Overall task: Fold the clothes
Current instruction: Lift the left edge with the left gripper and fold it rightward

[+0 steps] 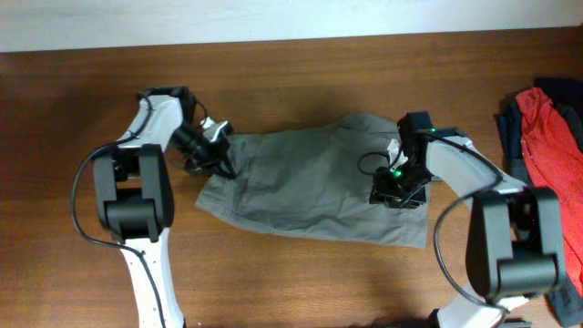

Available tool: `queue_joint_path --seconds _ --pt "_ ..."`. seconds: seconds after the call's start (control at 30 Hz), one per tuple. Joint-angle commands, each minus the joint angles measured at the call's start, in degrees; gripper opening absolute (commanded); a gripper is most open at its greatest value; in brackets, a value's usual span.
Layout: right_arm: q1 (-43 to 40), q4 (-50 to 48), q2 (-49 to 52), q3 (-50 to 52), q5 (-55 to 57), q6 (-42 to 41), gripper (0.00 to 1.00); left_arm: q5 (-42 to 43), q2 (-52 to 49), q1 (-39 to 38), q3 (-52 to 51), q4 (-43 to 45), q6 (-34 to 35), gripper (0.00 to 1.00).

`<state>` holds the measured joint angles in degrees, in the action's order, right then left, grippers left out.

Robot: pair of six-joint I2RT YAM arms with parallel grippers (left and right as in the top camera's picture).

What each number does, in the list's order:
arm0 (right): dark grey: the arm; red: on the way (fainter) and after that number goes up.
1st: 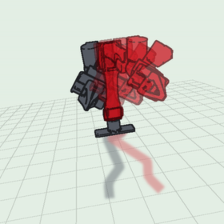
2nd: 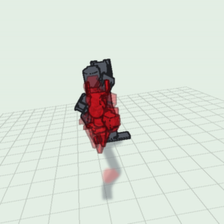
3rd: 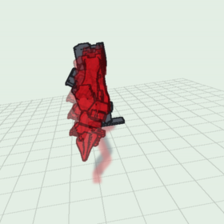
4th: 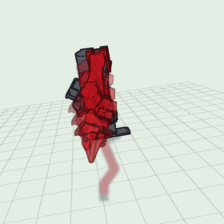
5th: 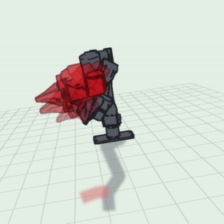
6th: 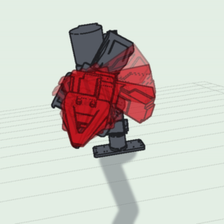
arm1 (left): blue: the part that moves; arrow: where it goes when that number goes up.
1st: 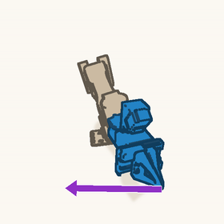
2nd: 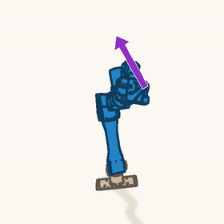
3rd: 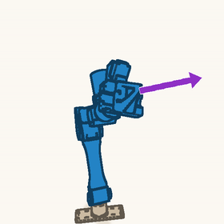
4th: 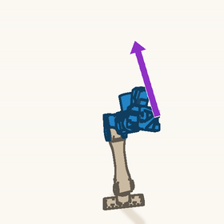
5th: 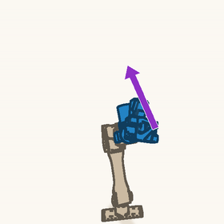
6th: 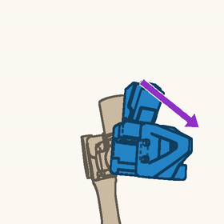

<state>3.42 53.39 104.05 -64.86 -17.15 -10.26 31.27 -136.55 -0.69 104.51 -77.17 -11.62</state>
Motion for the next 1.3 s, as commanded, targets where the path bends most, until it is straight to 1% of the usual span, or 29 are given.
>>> queue_joint_path --seconds 0.0,0.13,0.17,0.3,0.33,0.37,0.47,0.5,0.6,0.67,0.8,0.87,0.97,1.03,1.2,1.27 --pt "0.33 1.81 -8.79 -3.56 -0.42 1.01 0.51 -5.49 2.60 3.72 3.89 -4.37 -4.76 0.01" --pt "0.33 1.70 -17.20 -4.70 -0.22 0.07 0.52 -9.40 8.81 6.62 5.57 -6.05 -4.74 0.01" --pt "0.33 1.64 -19.71 -4.85 -0.20 -0.70 0.52 -12.04 11.50 7.54 5.77 -6.29 -4.66 0.01" --pt "0.33 1.66 -22.38 -4.85 -0.22 -1.03 0.55 -17.75 17.25 8.50 5.77 -6.23 -2.84 0.01" --pt "0.33 1.79 -22.71 -4.85 -0.24 -1.03 0.55 -23.37 20.11 8.50 5.88 -6.10 -0.74 0.00" --pt "0.33 1.90 -22.69 -4.85 -0.24 -1.16 0.55 -25.29 22.95 8.41 6.08 -5.42 0.24 0.01" --pt "0.33 1.86 -22.69 -4.85 -0.22 -1.18 0.55 -25.07 25.81 7.65 6.14 -3.56 0.42 0.01" --pt "0.31 1.68 -22.69 -4.85 -0.22 -1.16 0.55 -25.05 26.45 6.23 6.12 -3.32 0.50 0.01" --pt "0.33 1.75 -22.69 -4.85 -0.22 -1.16 0.55 -24.70 26.18 1.33 6.08 -3.45 7.08 0.00" --pt "0.33 1.88 -22.69 -4.85 -0.24 -1.16 0.55 -23.56 26.18 -2.47 6.08 -2.19 14.49 0.01" --pt "0.33 1.90 -22.69 -4.85 -0.22 -1.16 0.55 -20.57 26.18 -10.58 6.08 1.05 23.65 0.00" --pt "0.33 1.90 -22.69 -4.85 -0.22 -1.16 0.55 -21.35 25.92 -15.37 6.08 2.51 26.34 0.01" --pt "0.33 1.92 -22.69 -4.85 -0.22 -1.16 0.55 -26.27 25.29 -20.09 6.05 3.34 29.09 0.02" --pt "0.33 1.99 -22.69 -4.85 -0.22 -1.16 0.55 -28.39 24.22 -23.08 6.05 3.50 29.22 0.03" --pt "0.33 2.40 -22.69 -4.85 -0.22 -1.16 0.55 -28.59 20.83 -28.57 6.01 4.81 33.03 0.04" --pt "0.33 2.78 -22.67 -4.85 -0.13 -1.18 0.55 -29.18 19.67 -29.70 6.01 5.16 33.07 0.03"
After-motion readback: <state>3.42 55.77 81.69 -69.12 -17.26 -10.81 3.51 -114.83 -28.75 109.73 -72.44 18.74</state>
